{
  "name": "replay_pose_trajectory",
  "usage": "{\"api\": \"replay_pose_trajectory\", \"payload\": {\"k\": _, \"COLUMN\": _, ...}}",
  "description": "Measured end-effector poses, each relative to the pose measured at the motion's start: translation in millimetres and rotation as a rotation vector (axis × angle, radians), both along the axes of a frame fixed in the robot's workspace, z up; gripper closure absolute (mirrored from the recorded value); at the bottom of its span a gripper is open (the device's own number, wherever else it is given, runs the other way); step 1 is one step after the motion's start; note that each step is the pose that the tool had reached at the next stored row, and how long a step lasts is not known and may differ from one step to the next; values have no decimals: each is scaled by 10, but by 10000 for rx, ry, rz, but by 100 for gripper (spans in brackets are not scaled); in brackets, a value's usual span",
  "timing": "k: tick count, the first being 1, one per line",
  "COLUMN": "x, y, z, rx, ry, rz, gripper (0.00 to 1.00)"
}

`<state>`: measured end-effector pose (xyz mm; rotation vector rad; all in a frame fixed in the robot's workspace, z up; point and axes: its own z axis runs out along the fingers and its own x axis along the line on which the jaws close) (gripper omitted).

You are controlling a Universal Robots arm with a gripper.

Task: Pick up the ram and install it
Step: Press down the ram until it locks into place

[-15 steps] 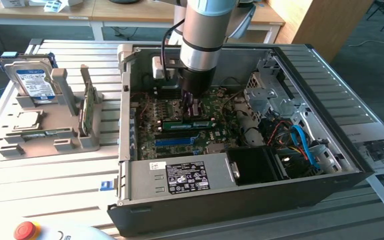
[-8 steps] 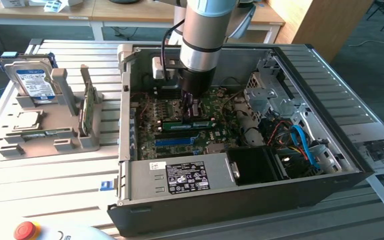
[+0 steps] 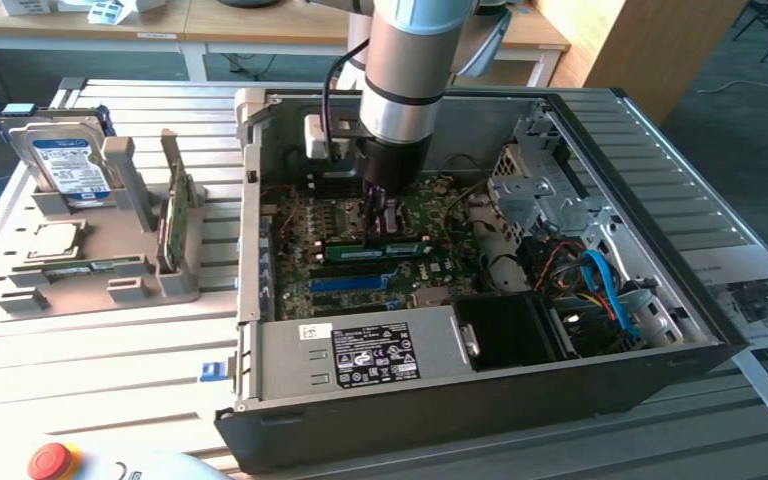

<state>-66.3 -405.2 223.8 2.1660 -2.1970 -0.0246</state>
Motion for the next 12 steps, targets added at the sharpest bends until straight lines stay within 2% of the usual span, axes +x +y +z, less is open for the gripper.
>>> {"api": "replay_pose_trajectory", "payload": {"k": 12, "x": -1, "y": 0, "z": -17, "rx": 1, "ry": -1, "rz": 0, "gripper": 90}}
